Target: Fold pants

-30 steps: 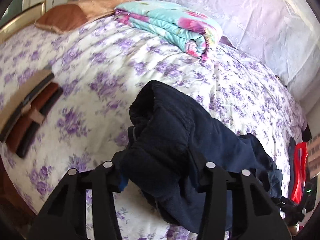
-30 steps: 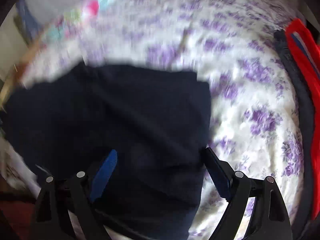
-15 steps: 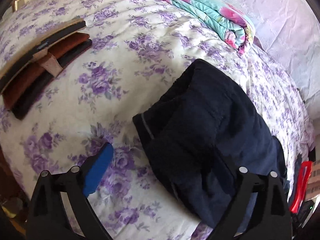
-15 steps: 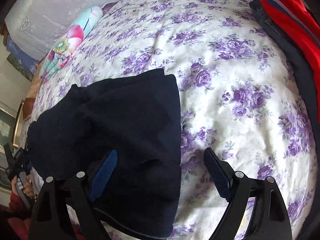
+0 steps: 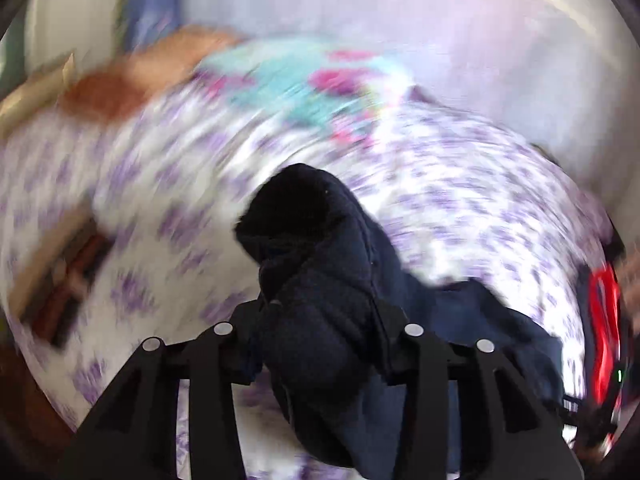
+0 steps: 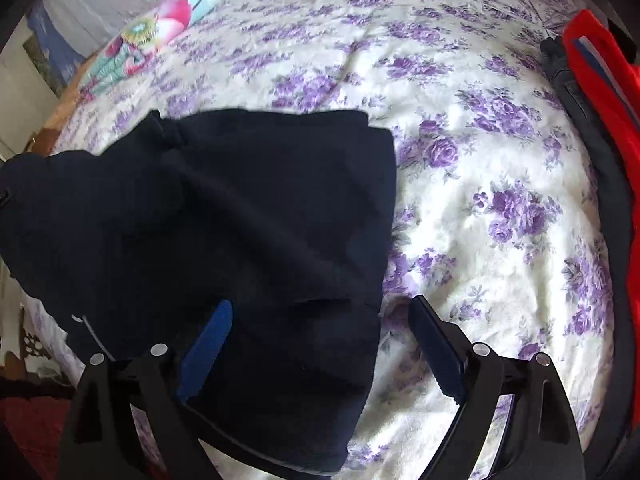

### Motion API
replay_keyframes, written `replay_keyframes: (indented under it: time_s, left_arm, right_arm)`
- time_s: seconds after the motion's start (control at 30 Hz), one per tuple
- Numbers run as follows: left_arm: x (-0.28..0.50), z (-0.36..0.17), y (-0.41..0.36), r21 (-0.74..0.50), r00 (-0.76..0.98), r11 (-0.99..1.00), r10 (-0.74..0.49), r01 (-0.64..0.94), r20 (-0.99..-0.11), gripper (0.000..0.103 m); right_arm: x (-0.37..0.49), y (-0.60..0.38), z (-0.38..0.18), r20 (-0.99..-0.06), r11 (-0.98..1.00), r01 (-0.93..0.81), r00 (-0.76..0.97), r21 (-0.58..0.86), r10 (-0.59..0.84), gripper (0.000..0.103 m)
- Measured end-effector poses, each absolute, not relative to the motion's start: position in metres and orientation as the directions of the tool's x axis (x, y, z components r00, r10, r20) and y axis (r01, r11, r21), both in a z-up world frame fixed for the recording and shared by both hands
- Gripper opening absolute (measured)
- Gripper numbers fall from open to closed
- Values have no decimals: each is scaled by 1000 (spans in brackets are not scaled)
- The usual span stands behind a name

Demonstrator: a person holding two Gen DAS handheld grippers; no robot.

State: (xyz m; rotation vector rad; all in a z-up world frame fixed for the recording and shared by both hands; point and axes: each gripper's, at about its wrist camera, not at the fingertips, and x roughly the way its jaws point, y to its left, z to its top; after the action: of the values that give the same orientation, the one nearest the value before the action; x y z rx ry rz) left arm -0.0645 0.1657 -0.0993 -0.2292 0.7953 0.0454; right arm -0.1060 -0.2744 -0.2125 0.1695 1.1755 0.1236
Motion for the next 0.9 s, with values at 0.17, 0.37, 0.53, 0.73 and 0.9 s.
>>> replay_keyframes:
  time_s: [0.17, 0.37, 0.53, 0.73, 0.9]
  left_arm:
    - [-67, -31, 42, -68, 738, 964, -241, 257, -630, 39]
    - [-79, -58, -122, -18, 512, 741, -481, 671, -712, 82]
    - [-84, -119, -151, 55, 446, 746, -335, 663, -830, 96]
    - [-56, -108, -65, -150, 459, 886, -364, 438, -810, 96]
    - [-42, -134, -16, -315, 378, 920, -384, 233, -842, 96]
  right_arm:
    - [-115, -326, -202, -869, 944, 155, 456, 291, 193, 90]
    - [-142, -382, -212, -805, 812, 327, 529, 484, 267, 90]
    - [-168, -393, -212, -801, 809, 347, 552, 474, 233, 90]
    - [-178, -386, -204, -745, 757, 308, 580, 576, 330, 90]
    - [-133, -352, -184, -716, 794, 185, 581, 579, 386, 90]
